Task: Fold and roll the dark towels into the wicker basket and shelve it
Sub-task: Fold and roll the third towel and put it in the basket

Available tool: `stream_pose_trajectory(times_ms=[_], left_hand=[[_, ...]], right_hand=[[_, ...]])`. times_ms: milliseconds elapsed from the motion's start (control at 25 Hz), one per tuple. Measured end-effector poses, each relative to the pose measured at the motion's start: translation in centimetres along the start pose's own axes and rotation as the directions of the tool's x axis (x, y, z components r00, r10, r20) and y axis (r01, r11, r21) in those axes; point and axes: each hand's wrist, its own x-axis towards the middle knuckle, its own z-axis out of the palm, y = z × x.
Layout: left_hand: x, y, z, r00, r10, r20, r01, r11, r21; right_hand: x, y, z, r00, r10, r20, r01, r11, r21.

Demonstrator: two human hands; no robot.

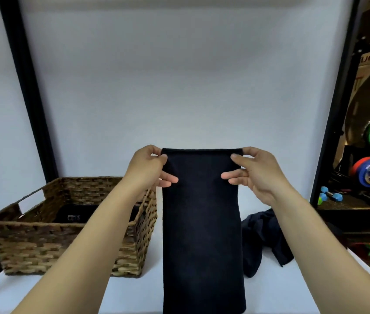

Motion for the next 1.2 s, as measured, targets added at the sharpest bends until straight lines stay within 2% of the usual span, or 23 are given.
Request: stream_pose_trajectory(times_ms=[80, 240, 320, 440, 560, 680, 760, 880, 960, 1080, 1200], left_hand=[[1.9, -0.6, 0.7, 1.000, 0.027, -0.004, -0.027, 1.000, 0.010], [4.5, -0.1, 1.5, 0.979, 0.196, -0.052, -0.196, 0.981, -0.006], [4.4, -1.2, 1.5, 0.968, 0.241, -0.068, -0.241, 0.970, 0.013], [2.1, -7.5, 1.8, 0.956, 0.293, -0.022, -0.288, 0.949, 0.129], [-3.0, -17.9, 1.2, 0.934, 0.317, 0.165, -0.357, 0.857, 0.372], [-9.7, -26.7, 0.5, 0.909, 0.267, 0.320, -0.399, 0.779, 0.484], [-12.9, -29.6, 0.1, 0.876, 0.311, 0.368, -0.475, 0.685, 0.553], [-15.1, -30.5, -0.3, 0.878, 0.325, 0.350, -0.477, 0.643, 0.600], [-15.9, -30.4, 0.1, 0.867, 0.312, 0.389, -0.498, 0.586, 0.639], [-15.6, -29.6, 2.2, 0.842, 0.297, 0.450, -0.539, 0.478, 0.694], [-14.5, -28.8, 4.2, 0.837, 0.356, 0.416, -0.543, 0.449, 0.710]], right_hand=[[2.3, 1.2, 0.2, 1.000, 0.002, 0.024, -0.003, 1.000, 0.015], [5.5, 1.1, 0.1, 0.989, -0.142, 0.038, 0.139, 0.988, 0.073], [5.8, 1.8, -0.4, 0.985, -0.167, 0.043, 0.165, 0.985, 0.047], [4.3, 6.9, -1.9, 0.991, -0.122, 0.062, 0.130, 0.982, -0.139], [-1.1, 15.7, -4.1, 0.988, -0.028, 0.152, 0.085, 0.919, -0.386], [-8.8, 22.8, -5.9, 0.960, 0.115, 0.255, 0.064, 0.796, -0.602], [-12.4, 25.4, -6.6, 0.953, 0.043, 0.300, 0.190, 0.686, -0.702], [-15.0, 26.1, -6.8, 0.948, -0.027, 0.317, 0.279, 0.547, -0.789], [-15.8, 26.1, -6.5, 0.939, -0.084, 0.334, 0.336, 0.437, -0.834], [-14.9, 26.4, -5.4, 0.865, -0.176, 0.470, 0.496, 0.158, -0.853], [-12.8, 26.8, -5.0, 0.804, -0.182, 0.567, 0.583, 0.051, -0.811]])
